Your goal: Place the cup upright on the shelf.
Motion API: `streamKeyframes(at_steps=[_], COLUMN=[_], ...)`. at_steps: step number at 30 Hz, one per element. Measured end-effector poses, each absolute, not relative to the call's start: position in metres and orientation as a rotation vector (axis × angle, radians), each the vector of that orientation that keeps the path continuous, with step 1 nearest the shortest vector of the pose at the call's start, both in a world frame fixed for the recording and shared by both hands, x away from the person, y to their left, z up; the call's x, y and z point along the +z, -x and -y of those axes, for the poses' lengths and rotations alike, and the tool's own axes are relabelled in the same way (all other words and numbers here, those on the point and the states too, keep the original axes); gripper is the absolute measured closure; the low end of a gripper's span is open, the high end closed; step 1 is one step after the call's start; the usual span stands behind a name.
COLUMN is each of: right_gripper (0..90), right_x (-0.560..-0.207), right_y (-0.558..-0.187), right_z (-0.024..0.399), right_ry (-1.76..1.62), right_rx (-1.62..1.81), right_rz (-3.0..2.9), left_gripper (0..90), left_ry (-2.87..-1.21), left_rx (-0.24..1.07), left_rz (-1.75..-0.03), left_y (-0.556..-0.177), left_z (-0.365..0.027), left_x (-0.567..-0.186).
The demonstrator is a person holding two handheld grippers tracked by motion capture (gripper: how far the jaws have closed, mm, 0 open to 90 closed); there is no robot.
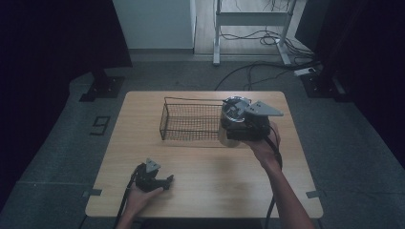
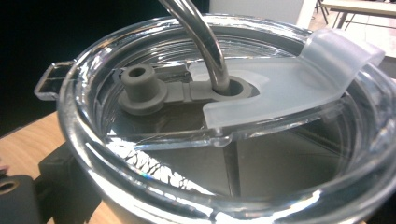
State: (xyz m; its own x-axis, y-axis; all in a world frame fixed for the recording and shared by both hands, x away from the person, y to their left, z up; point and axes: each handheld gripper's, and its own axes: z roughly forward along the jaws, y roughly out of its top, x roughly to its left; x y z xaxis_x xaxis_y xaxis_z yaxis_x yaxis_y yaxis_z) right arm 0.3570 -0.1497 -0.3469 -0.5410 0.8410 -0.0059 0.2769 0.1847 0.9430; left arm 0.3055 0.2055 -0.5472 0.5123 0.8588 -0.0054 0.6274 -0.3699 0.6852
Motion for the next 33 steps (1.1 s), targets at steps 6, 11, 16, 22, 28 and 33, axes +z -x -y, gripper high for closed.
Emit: streamKeyframes(at_steps=[6,11,16,22,28,33], right_gripper=[3.8,3.8,3.8,3.8,3.8,3.8], right_x=[-0.341,-0.342,-0.346,-0.347,-0.347,-0.347], right_y=[-0.371,-0.379,-0.392,-0.405,-0.418,-0.427], right_z=[0.151,0.15,0.146,0.142,0.137,0.134], right_ry=[-1.062,-1.064,-1.066,-1.071,-1.078,-1.082], right_rx=[1.355,1.344,1.331,1.321,1.311,1.296], right_rz=[-1.928,-1.933,-1.939,-1.955,-1.958,-1.959], left_gripper=[13.6,13.7,13.6,13.7,13.7,13.6], left_ry=[-2.121,-2.122,-2.122,-2.122,-2.122,-2.123], left_rx=[0.472,0.472,0.471,0.472,0.471,0.47], left_rz=[-1.208,-1.207,-1.208,-1.207,-1.208,-1.206], left_y=[-0.306,-0.306,-0.306,-0.306,-0.306,-0.306], left_z=[-0.206,-0.206,-0.205,-0.205,-0.205,-0.206], left_x=[-0.547,-0.547,-0.547,-0.547,-0.547,-0.547])
